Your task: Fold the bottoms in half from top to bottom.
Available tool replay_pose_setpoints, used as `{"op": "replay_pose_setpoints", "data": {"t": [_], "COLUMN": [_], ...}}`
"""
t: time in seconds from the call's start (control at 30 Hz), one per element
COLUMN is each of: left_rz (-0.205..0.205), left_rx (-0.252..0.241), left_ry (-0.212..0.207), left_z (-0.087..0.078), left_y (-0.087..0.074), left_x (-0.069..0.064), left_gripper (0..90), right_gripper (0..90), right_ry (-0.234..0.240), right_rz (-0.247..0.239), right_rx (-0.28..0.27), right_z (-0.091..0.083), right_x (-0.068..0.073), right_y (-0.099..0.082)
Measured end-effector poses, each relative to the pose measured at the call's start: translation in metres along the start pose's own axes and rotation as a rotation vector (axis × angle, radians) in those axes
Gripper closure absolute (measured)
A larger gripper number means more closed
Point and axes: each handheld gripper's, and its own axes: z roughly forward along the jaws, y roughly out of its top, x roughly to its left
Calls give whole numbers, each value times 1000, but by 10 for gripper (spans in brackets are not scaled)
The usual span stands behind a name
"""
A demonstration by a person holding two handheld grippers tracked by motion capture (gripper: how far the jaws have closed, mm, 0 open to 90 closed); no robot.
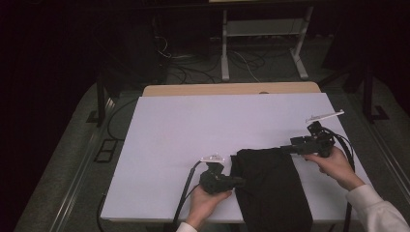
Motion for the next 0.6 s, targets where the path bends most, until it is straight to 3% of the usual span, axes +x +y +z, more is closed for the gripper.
{"op": "replay_pose_setpoints", "data": {"t": [0.6], "left_rz": [0], "left_rx": [-1], "left_ry": [0], "left_z": [0], "left_y": [0], "left_x": [0], "left_gripper": [848], "right_gripper": [240], "right_ry": [-3], "right_rz": [26], "right_rx": [42], "right_z": [18], "right_x": [-13], "right_y": [1]}}
